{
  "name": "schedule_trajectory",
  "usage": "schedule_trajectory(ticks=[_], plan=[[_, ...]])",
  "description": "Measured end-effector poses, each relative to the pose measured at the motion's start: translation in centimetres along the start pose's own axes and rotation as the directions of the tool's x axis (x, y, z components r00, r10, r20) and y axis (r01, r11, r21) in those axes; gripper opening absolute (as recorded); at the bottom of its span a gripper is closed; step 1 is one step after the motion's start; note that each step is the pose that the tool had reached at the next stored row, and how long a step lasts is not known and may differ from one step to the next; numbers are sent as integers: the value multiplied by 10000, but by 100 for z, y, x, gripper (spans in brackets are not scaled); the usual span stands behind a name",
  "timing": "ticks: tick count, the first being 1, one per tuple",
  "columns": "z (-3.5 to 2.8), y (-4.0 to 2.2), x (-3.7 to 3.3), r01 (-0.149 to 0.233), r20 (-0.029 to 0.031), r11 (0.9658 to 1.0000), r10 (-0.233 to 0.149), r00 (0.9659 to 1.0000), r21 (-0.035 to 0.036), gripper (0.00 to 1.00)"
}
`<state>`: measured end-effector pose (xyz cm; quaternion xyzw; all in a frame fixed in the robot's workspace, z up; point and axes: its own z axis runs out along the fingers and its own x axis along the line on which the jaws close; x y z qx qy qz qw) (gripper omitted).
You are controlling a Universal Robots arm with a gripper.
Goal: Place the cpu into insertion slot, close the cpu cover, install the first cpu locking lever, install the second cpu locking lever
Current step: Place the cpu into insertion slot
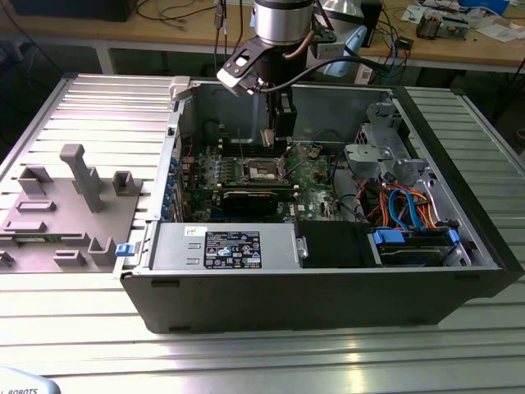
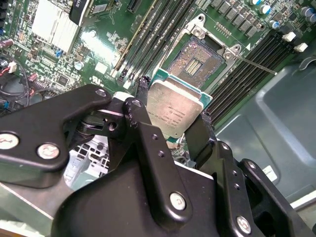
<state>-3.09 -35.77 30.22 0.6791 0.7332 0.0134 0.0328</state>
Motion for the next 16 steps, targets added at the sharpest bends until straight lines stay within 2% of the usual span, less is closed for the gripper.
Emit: schedule_trajectory(ticks=[16], plan=[[18, -1, 1, -309, 36, 9995, 309, 9995, 10, 54]])
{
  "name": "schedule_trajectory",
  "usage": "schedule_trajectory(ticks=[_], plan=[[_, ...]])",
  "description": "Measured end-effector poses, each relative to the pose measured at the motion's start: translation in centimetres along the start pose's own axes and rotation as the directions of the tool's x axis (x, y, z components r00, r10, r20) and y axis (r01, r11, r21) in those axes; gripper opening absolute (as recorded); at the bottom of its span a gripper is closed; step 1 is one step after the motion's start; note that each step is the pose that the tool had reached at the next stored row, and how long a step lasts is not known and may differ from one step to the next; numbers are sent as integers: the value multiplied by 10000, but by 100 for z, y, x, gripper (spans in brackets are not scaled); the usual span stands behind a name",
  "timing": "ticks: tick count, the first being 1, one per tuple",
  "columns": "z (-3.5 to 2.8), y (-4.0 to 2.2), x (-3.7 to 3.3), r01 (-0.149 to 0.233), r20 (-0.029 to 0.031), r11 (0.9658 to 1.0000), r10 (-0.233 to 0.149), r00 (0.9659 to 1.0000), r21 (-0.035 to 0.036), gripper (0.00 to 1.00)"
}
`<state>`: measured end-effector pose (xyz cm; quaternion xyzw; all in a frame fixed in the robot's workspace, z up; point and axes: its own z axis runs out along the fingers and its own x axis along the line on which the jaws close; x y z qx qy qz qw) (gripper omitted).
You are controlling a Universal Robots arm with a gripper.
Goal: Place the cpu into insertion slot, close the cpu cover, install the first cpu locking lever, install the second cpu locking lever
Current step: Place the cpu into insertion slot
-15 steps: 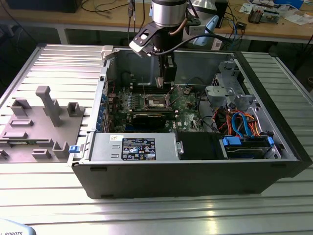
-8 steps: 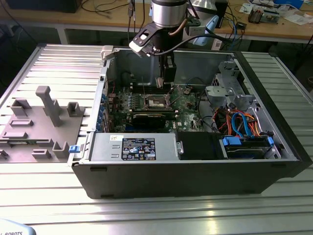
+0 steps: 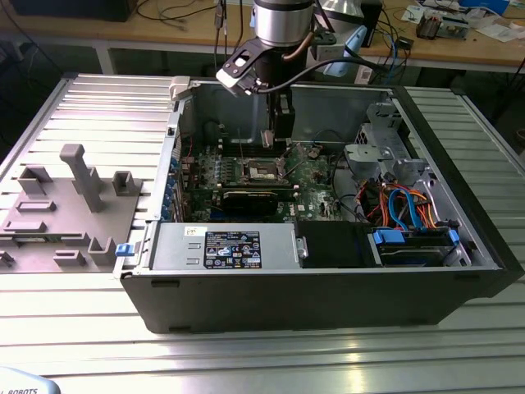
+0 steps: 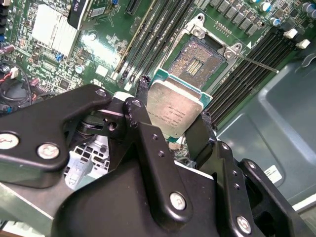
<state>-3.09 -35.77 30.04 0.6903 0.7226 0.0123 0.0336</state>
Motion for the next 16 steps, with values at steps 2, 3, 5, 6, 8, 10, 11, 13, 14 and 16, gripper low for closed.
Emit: schedule_trajectory(ticks=[2, 3, 5, 6, 8, 10, 11, 13, 14, 16], plan=[[2, 0, 0, -27, 3, 10000, 27, 10000, 1, 54], [2, 0, 0, -41, 5, 10000, 41, 10000, 2, 54], [3, 0, 0, -65, 8, 10000, 65, 10000, 2, 54], [4, 0, 0, -77, 9, 10000, 77, 10000, 3, 54], [6, 0, 0, -107, 13, 9999, 107, 9999, 4, 54], [7, 0, 0, -130, 15, 9999, 130, 9999, 4, 54], [8, 0, 0, -145, 17, 9999, 145, 9999, 5, 54], [9, -1, 0, -168, 20, 9999, 168, 9999, 6, 54], [10, -1, 0, -179, 22, 9998, 179, 9998, 6, 54], [12, -1, 0, -208, 24, 9998, 208, 9998, 7, 54]])
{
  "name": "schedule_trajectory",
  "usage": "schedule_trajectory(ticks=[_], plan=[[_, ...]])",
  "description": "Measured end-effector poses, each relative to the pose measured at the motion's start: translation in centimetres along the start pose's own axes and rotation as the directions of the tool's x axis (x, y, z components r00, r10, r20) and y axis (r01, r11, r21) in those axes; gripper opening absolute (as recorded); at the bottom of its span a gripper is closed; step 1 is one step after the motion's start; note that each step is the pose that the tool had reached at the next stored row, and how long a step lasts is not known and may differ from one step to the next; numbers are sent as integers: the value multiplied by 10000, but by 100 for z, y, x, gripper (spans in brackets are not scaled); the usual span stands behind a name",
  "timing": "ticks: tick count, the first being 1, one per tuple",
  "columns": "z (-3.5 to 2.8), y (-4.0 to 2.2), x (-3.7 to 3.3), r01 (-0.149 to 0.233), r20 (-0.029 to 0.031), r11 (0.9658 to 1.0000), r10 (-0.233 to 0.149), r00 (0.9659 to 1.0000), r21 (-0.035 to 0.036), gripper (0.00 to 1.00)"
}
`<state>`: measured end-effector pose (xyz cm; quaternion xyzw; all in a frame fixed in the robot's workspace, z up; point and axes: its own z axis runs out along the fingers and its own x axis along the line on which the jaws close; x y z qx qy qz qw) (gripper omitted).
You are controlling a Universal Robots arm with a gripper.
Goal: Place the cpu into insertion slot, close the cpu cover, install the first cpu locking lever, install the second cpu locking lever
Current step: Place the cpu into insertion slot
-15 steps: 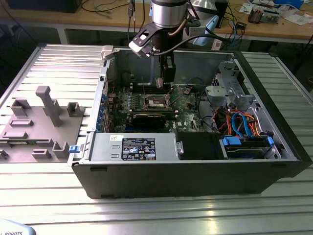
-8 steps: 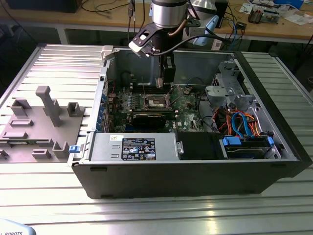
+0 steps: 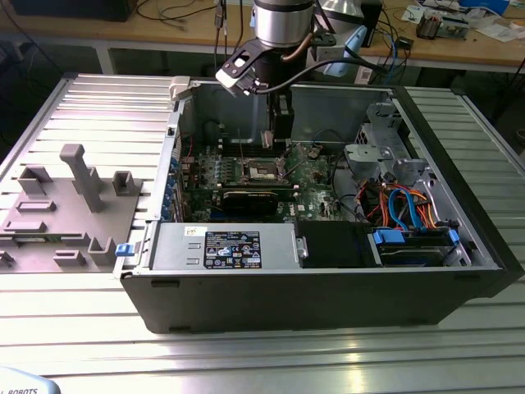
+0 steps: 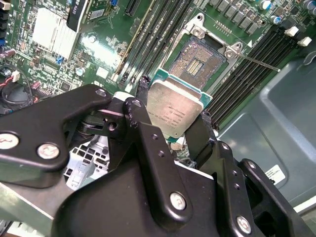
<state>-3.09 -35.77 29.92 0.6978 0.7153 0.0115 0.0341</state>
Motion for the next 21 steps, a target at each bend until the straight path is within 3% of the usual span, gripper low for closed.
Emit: schedule_trajectory(ticks=[21], plan=[[18, -1, 1, -333, 36, 9994, 333, 9994, 11, 54]])
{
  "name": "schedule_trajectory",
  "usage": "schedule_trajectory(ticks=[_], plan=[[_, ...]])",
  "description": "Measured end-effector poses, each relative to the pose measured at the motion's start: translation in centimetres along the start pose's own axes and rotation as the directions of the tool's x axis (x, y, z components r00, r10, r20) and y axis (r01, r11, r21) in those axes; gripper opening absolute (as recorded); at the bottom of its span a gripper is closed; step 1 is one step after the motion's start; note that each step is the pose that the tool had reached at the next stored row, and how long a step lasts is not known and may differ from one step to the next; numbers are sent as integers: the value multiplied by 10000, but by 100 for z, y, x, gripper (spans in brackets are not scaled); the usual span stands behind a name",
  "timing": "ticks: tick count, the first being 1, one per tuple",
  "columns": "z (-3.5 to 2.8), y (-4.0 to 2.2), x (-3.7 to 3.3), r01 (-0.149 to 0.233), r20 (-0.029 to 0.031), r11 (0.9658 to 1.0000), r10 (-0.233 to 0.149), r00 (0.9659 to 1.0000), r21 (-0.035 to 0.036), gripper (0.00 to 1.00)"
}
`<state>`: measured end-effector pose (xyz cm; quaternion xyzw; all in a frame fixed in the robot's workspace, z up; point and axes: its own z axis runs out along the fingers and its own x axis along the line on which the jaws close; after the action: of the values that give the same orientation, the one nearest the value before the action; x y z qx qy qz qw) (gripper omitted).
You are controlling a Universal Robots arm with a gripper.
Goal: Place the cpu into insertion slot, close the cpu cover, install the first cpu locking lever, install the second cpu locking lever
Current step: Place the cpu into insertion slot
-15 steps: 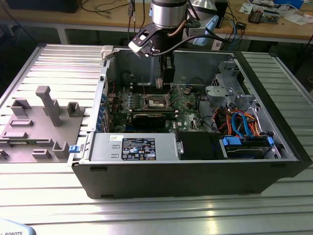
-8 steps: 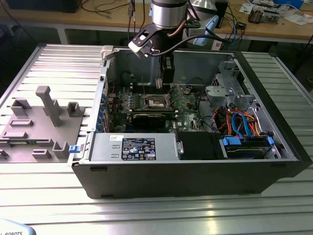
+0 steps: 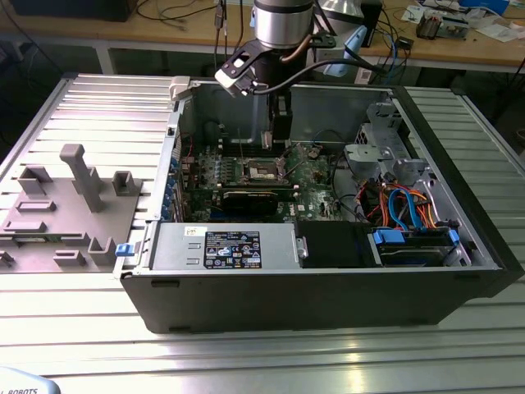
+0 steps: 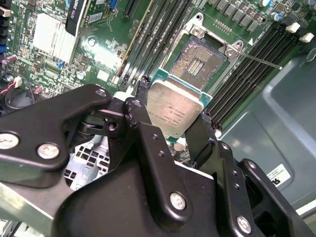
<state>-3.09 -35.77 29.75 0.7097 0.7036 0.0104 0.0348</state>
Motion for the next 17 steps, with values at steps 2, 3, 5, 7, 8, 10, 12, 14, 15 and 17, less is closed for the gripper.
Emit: schedule_trajectory(ticks=[2, 3, 5, 7, 8, 10, 12, 14, 15, 17], plan=[[2, 0, 0, -44, 3, 10000, 44, 10000, 1, 54], [3, 0, 0, -66, 6, 10000, 66, 10000, 2, 54], [6, 0, 0, -118, 10, 9999, 118, 9999, 4, 54], [8, -1, 0, -162, 14, 9999, 162, 9999, 6, 54], [12, -1, 0, -226, 20, 9997, 226, 9997, 8, 54], [20, -2, 1, -368, 32, 9993, 368, 9993, 12, 54], [22, -2, 1, -410, 37, 9992, 410, 9992, 13, 54], [23, -2, 1, -440, 40, 9990, 440, 9990, 14, 54], [24, -2, 1, -451, 40, 9990, 450, 9990, 15, 54], [26, -2, 1, -487, 44, 9988, 487, 9988, 15, 54]])
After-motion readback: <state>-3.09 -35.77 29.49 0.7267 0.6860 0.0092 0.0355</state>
